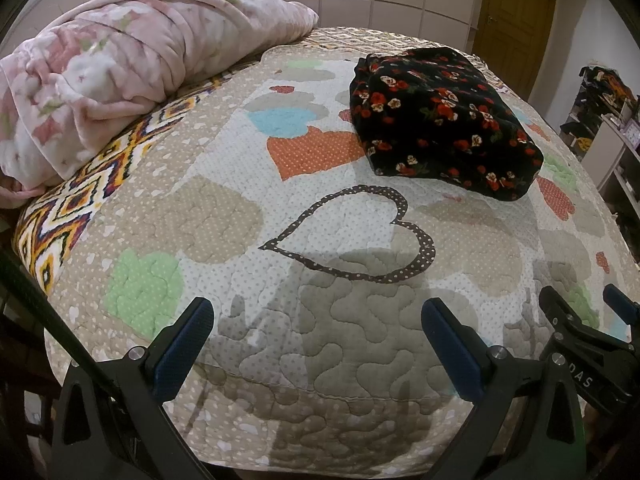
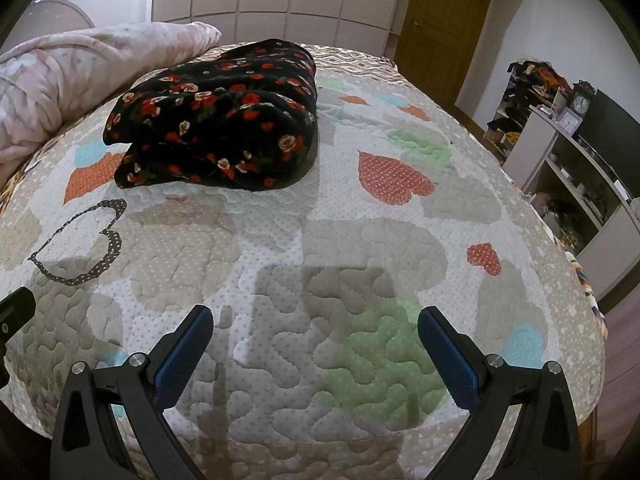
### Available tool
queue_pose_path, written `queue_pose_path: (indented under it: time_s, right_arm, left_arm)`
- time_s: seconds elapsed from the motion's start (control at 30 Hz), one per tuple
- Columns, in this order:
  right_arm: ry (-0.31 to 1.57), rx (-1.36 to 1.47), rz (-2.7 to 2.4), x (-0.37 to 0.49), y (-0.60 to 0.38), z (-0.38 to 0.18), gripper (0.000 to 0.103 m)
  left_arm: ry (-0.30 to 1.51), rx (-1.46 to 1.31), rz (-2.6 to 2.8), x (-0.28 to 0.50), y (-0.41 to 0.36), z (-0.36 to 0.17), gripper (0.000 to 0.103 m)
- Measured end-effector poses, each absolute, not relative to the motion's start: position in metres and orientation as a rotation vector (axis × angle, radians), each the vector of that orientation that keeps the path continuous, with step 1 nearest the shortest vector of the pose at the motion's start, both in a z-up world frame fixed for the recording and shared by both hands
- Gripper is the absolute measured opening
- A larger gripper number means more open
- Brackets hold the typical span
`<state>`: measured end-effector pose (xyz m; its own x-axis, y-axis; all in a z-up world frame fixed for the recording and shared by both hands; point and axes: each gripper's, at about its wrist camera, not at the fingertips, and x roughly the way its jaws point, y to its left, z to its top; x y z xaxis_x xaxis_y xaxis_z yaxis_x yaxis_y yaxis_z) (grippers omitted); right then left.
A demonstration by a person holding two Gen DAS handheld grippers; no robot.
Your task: Fold large clothes
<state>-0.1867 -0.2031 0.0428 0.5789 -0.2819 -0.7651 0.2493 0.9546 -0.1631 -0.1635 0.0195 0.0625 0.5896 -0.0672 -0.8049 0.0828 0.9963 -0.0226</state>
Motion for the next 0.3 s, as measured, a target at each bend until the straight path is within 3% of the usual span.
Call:
queue_pose_path:
  time_s: [0.3]
  right_arm:
    - [0.907, -0.046, -0.309, -0.1856, -0.1993, 0.0432, 0.103]
  left_arm:
    - [0.935, 0.014, -0.078, -0.1623, 0.0213, 0.0619, 0.103]
